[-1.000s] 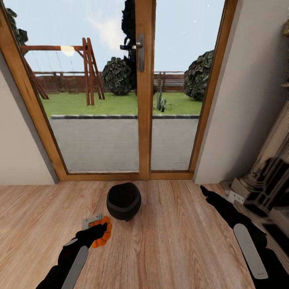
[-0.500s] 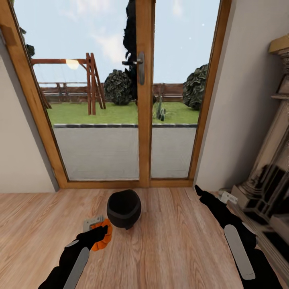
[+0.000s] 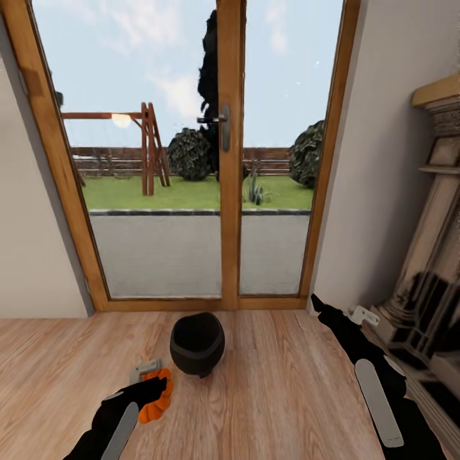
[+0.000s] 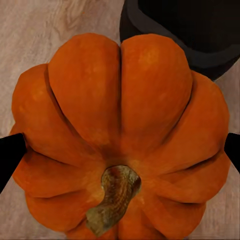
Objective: Place each of the two pumpkins and all three candles from the living room inside a cabinet in the living room (use any cabinet), then make sure every cabinet is closed, and position the cauldron so it is next to a table in the living room.
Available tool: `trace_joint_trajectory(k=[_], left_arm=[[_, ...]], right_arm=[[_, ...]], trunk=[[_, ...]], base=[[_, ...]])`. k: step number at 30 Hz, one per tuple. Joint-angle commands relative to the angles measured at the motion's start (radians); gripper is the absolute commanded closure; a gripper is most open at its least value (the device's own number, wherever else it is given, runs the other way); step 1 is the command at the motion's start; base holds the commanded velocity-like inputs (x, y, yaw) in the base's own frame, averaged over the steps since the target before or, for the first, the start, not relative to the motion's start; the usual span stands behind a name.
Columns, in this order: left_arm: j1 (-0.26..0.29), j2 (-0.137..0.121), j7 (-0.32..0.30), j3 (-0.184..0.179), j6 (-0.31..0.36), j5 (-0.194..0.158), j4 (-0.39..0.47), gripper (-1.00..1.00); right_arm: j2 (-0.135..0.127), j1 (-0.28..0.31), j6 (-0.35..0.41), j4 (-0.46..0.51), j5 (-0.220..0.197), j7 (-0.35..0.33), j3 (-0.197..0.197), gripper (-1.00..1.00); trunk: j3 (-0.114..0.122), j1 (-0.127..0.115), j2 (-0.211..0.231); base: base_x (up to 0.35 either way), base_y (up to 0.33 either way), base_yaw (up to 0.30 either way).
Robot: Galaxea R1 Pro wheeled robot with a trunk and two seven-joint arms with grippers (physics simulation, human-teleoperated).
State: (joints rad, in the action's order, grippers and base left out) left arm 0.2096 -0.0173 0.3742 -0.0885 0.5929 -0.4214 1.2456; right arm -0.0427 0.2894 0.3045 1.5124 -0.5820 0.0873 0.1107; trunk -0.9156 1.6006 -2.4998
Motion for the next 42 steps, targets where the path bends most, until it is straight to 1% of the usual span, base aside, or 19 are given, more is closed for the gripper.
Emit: trace_joint_trajectory(k=[1, 4, 6, 8, 9, 11, 14, 15, 17, 20, 21, 24, 25, 26, 28, 29, 32, 35, 42], left_arm=[[0.001, -0.008, 0.010, 0.003, 0.000, -0.014, -0.013, 1.00], [0.001, -0.014, 0.008, 0.010, -0.002, -0.014, -0.051, 1.00], [0.001, -0.016, 0.007, 0.020, -0.005, -0.014, -0.108, 1.00], [0.001, -0.016, 0.004, 0.031, -0.010, -0.013, -0.157, 1.00], [0.001, -0.016, 0.003, 0.033, -0.011, -0.013, -0.165, 1.00], [0.001, -0.019, 0.001, 0.038, -0.014, -0.013, -0.198, 1.00], [0.001, -0.021, 0.000, 0.039, -0.029, -0.012, -0.251, 1.00], [0.001, -0.022, 0.000, 0.039, -0.037, -0.011, -0.264, 1.00], [0.001, -0.022, 0.000, 0.039, -0.097, -0.011, -0.325, 1.00], [0.001, -0.022, 0.000, 0.035, -0.242, -0.008, -0.450, 1.00], [0.001, -0.021, -0.001, 0.030, -0.386, -0.004, -0.565, 1.00], [0.001, -0.021, -0.010, 0.025, -0.491, -0.003, -0.650, 1.00], [0.001, -0.022, -0.022, 0.023, -0.577, -0.002, -0.717, 1.00], [0.001, -0.022, -0.025, 0.023, -0.602, -0.002, -0.734, 1.00], [0.001, -0.022, -0.028, 0.023, -0.642, -0.003, -0.752, 1.00], [0.001, -0.022, -0.029, 0.023, -0.663, -0.003, -0.760, 1.00], [0.001, -0.018, -0.030, 0.020, -0.674, -0.003, -0.785, 1.00], [0.001, -0.016, -0.029, 0.014, -0.675, -0.001, -0.814, 1.00], [0.001, -0.018, -0.025, 0.014, -0.679, 0.000, -0.824, 1.00]], right_arm=[[0.000, -0.018, -0.024, 0.000, -0.003, 0.007, 0.000, -1.00], [0.002, -0.072, -0.076, -0.017, 0.042, 0.009, -0.001, -1.00], [0.008, -0.110, -0.135, -0.045, 0.104, 0.011, -0.002, -1.00], [0.025, -0.139, -0.210, -0.091, 0.172, 0.012, -0.002, -1.00], [0.031, -0.145, -0.229, -0.106, 0.189, 0.012, -0.001, -1.00], [0.053, -0.165, -0.322, -0.215, 0.282, 0.012, -0.001, -1.00], [0.061, -0.171, -0.402, -0.329, 0.333, 0.013, 0.000, -1.00], [0.061, -0.172, -0.419, -0.352, 0.338, 0.015, 0.000, -1.00], [0.063, -0.173, -0.496, -0.440, 0.352, 0.026, -0.001, -1.00], [0.065, -0.174, -0.612, -0.550, 0.362, 0.046, -0.002, -1.00], [0.066, -0.174, -0.698, -0.634, 0.397, 0.055, -0.002, -1.00], [0.067, -0.174, -0.794, -0.729, 0.449, 0.075, -0.004, -1.00], [0.069, -0.174, -0.878, -0.807, 0.501, 0.107, -0.006, -1.00], [0.070, -0.174, -0.913, -0.835, 0.518, 0.115, -0.006, -1.00], [0.072, -0.174, -0.979, -0.898, 0.538, 0.124, -0.006, -1.00], [0.071, -0.172, -1.013, -0.963, 0.544, 0.128, -0.005, -1.00], [0.067, -0.166, -1.032, -1.040, 0.544, 0.130, -0.003, -1.00], [0.065, -0.163, -1.034, -1.064, 0.544, 0.130, -0.002, -1.00], [0.067, -0.162, -1.035, -1.075, 0.546, 0.129, -0.002, -1.00]], trunk=[[0.003, -0.001, 0.000], [0.012, -0.012, 0.021], [0.019, -0.020, 0.035], [0.025, -0.027, 0.049], [0.028, -0.031, 0.056], [0.034, -0.039, 0.070], [0.044, -0.050, 0.091], [0.047, -0.054, 0.098], [0.053, -0.062, 0.112], [0.062, -0.073, 0.133], [0.066, -0.077, 0.140], [0.075, -0.089, 0.161], [0.078, -0.093, 0.168], [0.081, -0.096, 0.175], [0.088, -0.104, 0.189], [0.091, -0.108, 0.196], [0.100, -0.119, 0.217], [0.109, -0.131, 0.238], [0.131, -0.158, 0.287]], base=[[0.000, 0.000, 0.000], [0.000, 0.000, 0.000], [0.000, 0.000, 0.000], [0.000, 0.000, 0.000], [0.000, 0.000, 0.000], [0.000, 0.000, 0.000], [0.000, 0.000, 0.000], [0.000, 0.000, 0.000], [0.000, 0.000, 0.000], [0.000, 0.000, 0.000], [0.000, 0.000, 0.000], [0.000, 0.000, 0.000], [0.000, 0.000, 0.127], [0.000, 0.000, 0.181], [0.000, 0.000, 0.228], [0.000, 0.000, 0.265], [-0.008, -0.008, 0.276], [-0.142, -0.145, 0.282], [-0.142, -0.161, 0.284]])
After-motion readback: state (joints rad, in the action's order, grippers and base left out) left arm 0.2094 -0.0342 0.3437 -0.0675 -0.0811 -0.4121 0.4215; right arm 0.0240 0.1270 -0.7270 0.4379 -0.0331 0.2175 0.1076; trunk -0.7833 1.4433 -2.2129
